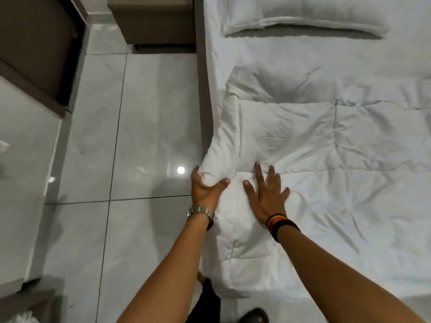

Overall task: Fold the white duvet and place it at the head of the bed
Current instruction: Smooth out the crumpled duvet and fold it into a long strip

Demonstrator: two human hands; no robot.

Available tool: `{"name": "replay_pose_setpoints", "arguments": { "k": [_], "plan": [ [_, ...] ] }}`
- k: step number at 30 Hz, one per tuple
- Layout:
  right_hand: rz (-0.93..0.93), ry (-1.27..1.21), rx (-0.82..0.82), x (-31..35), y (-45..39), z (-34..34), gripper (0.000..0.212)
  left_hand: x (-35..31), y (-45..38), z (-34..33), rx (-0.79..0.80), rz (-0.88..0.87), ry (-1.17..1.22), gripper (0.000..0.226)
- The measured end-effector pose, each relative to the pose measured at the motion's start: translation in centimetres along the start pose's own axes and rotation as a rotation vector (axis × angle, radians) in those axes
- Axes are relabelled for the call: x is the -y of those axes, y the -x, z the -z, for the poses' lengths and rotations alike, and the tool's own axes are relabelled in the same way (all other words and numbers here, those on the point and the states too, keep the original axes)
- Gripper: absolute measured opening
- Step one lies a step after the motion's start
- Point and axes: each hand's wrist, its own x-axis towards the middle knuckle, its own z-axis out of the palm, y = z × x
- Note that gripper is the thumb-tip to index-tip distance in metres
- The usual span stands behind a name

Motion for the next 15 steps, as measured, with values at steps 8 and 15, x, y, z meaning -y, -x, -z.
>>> {"name": "replay_pose_setpoints", "arguments": {
  "k": [8,15],
  "plan": [
    [0.036,0.205,0.153,4.7,4.3,-4.3,0.077,0.1,2.9,11.9,0.03,0.006,-0.188,0.138],
    [-0.022,-0.011,-0.045,6.8,1.8,0.8,0.083,-5.8,-5.4,11.4,0.178,-0.067,-0.357,0.129]
  ]
}}
